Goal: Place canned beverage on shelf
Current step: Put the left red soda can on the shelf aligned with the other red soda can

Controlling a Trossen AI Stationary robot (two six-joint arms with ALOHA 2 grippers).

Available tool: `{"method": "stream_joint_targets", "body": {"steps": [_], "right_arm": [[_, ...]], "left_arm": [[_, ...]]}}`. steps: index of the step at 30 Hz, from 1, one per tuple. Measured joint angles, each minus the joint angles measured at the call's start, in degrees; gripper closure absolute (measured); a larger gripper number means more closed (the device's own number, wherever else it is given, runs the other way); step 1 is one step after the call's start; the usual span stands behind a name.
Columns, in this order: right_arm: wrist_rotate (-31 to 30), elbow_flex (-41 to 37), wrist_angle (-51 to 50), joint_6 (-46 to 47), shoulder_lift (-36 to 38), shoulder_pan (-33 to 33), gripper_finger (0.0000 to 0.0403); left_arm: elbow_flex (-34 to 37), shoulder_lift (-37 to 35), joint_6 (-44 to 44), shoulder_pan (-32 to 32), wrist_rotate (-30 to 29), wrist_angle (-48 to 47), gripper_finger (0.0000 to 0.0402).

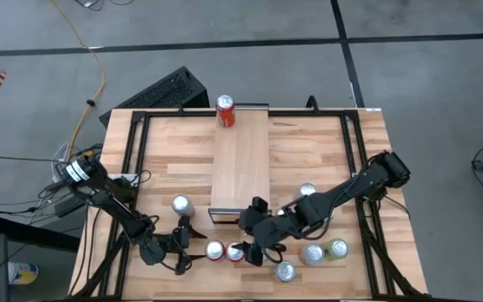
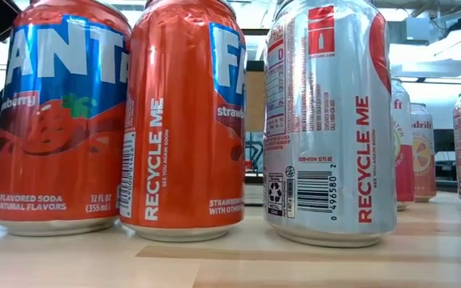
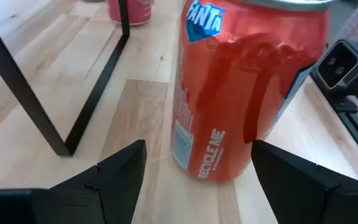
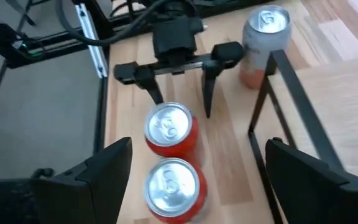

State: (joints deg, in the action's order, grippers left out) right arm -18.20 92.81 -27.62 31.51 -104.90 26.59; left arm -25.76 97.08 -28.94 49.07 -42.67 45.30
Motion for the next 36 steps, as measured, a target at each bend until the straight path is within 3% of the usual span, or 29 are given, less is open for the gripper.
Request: {"method": "stream_joint_targets", "body": {"steps": [12,26,36], "right_arm": [[3.08,0.99,-0.82,-0.79,-5.20,0.68,0.0062],[3.15,18.43,-8.33,-10.88,-17.44,0.20,0.0062],[4.63,20.07,-9.56,-11.65,-21.16,-0.80,0.0062]], "left_arm": [[-0.02,0.59,0.78,0.20,-1.51,0.80,0.0123],[0.00,0.57,-0.12,2.40,-1.28,1.30,0.0123],[0.00,0.54,0.53,3.17,-2.98,0.61,0.0123]]}}
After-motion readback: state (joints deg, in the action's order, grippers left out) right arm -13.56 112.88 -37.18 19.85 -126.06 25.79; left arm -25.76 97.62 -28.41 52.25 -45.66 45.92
